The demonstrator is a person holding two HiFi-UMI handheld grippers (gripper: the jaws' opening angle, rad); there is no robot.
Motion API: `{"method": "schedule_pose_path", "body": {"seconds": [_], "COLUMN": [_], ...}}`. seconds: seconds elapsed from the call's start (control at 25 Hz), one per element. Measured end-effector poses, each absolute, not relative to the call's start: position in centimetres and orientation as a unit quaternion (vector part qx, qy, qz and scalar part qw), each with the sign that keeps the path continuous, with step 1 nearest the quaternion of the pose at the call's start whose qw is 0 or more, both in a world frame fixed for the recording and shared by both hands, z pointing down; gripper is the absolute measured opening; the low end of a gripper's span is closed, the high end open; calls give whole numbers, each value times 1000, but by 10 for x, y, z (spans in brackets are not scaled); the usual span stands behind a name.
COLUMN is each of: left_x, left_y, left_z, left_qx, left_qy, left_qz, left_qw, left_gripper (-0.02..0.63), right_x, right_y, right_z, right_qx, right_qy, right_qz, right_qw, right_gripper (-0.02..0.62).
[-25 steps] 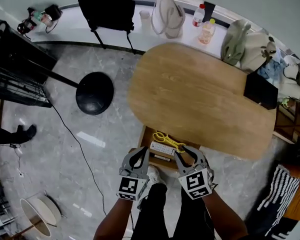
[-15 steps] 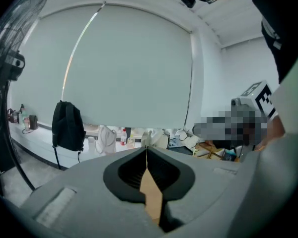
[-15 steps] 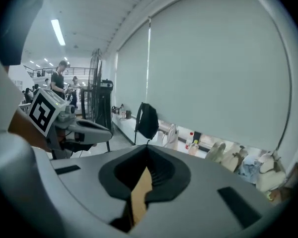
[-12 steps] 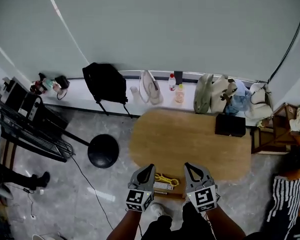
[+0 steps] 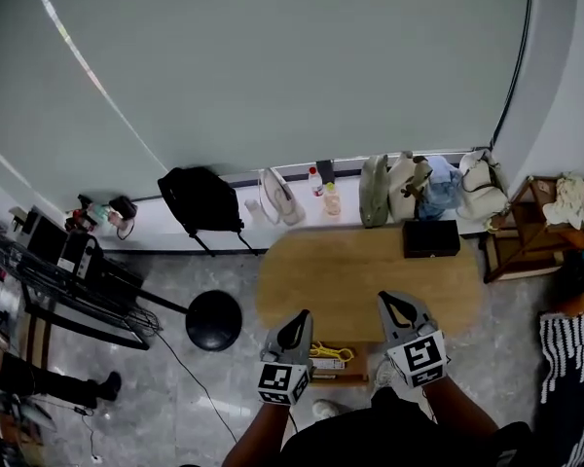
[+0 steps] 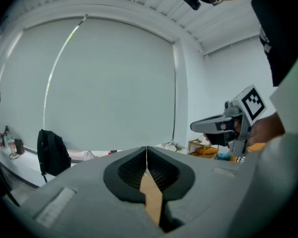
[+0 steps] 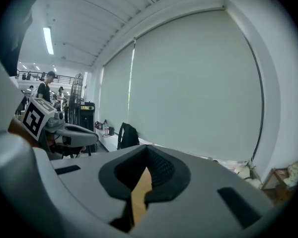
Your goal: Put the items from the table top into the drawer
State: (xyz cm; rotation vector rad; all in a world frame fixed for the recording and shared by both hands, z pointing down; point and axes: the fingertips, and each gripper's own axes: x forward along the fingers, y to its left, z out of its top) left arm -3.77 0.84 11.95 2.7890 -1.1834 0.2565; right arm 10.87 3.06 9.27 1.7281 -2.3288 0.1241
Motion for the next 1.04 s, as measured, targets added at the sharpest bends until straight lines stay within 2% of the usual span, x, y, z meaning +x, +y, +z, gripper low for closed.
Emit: {"method": "schedule_pose_path", "body": {"seconds": [0.36,1.04], "left_x": [-8,-20], "left_y": [16,21], "left_z": [88,73], "left_qx": [930,922], "left_qy": [-362,-384], "left_qz": [63,52], "left_qw": [22,20], "left_gripper": [18,18], "right_x": [124,123], "right_y": [33,47], "right_z": [69,53], "right_qx": [608,608], "right_qy": [-784,-786], "right_qz": [9,-15], "right_qw": [123,112], "right_gripper": [-5,-5]}}
